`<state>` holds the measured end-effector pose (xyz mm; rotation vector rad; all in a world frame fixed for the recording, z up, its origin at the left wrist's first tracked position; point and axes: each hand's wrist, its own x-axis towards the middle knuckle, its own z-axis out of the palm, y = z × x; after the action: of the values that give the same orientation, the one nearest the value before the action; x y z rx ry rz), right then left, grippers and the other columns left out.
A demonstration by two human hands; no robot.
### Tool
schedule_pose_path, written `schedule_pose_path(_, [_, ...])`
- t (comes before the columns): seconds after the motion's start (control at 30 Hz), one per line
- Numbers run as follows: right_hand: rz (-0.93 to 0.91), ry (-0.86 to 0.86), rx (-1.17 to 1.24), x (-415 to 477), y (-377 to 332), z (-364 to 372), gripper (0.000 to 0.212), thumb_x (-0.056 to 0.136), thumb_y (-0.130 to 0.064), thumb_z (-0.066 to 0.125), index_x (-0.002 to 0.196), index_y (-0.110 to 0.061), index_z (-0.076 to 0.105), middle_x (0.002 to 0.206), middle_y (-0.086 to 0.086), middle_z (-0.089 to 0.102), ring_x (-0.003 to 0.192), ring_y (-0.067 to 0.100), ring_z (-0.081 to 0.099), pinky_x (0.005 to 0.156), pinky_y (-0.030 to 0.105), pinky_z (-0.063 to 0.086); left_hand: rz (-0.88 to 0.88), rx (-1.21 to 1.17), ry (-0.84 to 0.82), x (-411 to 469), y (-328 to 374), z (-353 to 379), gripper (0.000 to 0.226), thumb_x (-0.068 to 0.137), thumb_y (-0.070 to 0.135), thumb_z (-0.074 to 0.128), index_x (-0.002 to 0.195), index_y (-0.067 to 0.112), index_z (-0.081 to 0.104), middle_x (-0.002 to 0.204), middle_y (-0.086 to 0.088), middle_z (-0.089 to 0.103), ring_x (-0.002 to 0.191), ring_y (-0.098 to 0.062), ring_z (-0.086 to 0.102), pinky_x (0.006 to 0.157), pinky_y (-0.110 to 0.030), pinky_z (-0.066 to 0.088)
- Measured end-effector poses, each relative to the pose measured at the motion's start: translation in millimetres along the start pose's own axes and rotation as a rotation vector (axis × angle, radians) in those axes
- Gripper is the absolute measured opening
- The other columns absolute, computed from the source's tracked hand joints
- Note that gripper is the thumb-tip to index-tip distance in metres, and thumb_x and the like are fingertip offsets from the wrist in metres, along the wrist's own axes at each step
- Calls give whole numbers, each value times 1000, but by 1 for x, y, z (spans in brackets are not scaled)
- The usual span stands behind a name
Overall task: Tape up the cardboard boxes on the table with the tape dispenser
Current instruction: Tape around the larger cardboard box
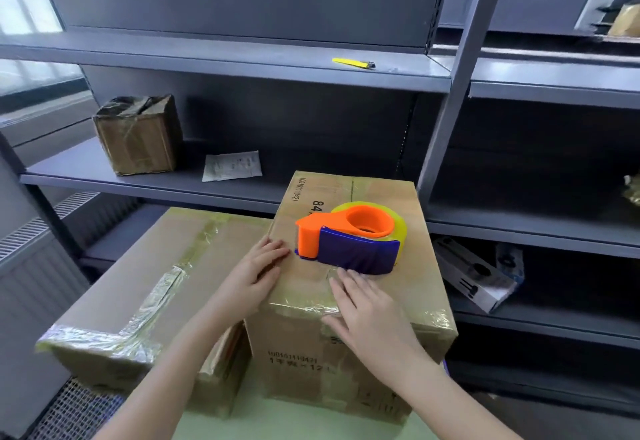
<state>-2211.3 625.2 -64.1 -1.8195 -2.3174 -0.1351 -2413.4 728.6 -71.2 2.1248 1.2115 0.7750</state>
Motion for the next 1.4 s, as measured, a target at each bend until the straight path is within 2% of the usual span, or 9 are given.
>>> schedule_pose_path(0.2, [-123, 20, 9, -11, 28, -3, 56, 100, -46, 27, 120, -9, 65, 124, 8, 63, 114, 22, 61, 96, 35, 50, 40, 90, 29, -10, 13, 22, 56, 91, 37, 27, 142, 16, 37, 153, 3, 24, 142, -7, 4, 112, -17, 0])
schedule_pose_path(0.33, [-194, -3, 119, -34, 55, -18, 51, 98, -48, 34, 125, -15, 62, 132, 2, 58, 122, 15, 54, 105, 27, 40, 15, 191, 137, -37, 43, 54, 45, 102, 23, 30, 146, 11, 30, 156, -4, 16, 145, -19, 0, 110, -17, -7])
schedule_pose_path(0.4, [-187, 12, 178, -51, 67, -27, 46, 96, -47, 41, 127, -19, 60, 136, -3, 53, 126, 9, 48, 109, 23, 32, -10, 276, 183, -58, 61, 75, 43, 101, 18, 31, 140, 5, 40, 151, -13, 29, 143, -29, 15, 116, -31, 11])
schedule_pose_path(0.47, [-148, 47, 221, -65, 74, -32, 43, 92, -42, 48, 127, -20, 61, 137, -6, 52, 128, 5, 45, 111, 24, 28, 9, 309, 147, -74, 75, 92, 45, 95, 23, 31, 124, -1, 57, 133, -21, 52, 129, -37, 34, 108, -47, 33])
schedule_pose_path(0.6, [-1, 148, 152, -69, 53, -26, 40, 86, -39, 49, 107, -13, 72, 118, 2, 67, 112, 15, 61, 94, 34, 50, 6, 217, 164, -75, 85, 90, 55, 93, 35, 24, 128, 4, 53, 140, -10, 46, 129, -22, 21, 113, -31, 17])
schedule_pose_path(0.77, [316, 51, 19, -50, -4, -33, 53, 83, -47, 33, 90, -16, 74, 101, 11, 71, 96, 24, 68, 78, 34, 55, -72, -34, 194, -23, 57, 52, 31, 96, 6, 40, 125, 3, 50, 136, -10, 46, 132, -22, 25, 108, -24, 16])
schedule_pose_path(0.93, [481, -259, -89, -30, -40, -46, 78, 93, -63, 23, 145, -6, 31, 151, 26, 23, 142, 35, 20, 114, 44, 19, -141, 161, 81, 39, 27, 21, 39, 98, 10, 35, 135, 3, 41, 143, -13, 41, 137, -25, 23, 113, -34, 15])
schedule_pose_path(1.17, [551, -423, -106, -8, -70, -45, 121, 75, -84, 32, 144, 13, 9, 150, 36, 10, 142, 44, 7, 114, 54, 9, -149, 523, -24, 109, 3, 7, 35, 95, 30, 41, 116, 4, 51, 132, -14, 51, 126, -32, 39, 111, -43, 15])
schedule_pose_path(1.4, [564, -417, -82, -12, -59, -41, 106, 82, -66, 45, 146, 7, 5, 154, 30, 4, 144, 37, 1, 116, 48, 2, -133, 605, -32, 133, -17, 3, 70, 92, 56, 38, 140, 6, 35, 145, -10, 39, 135, -28, 31, 115, -48, 11])
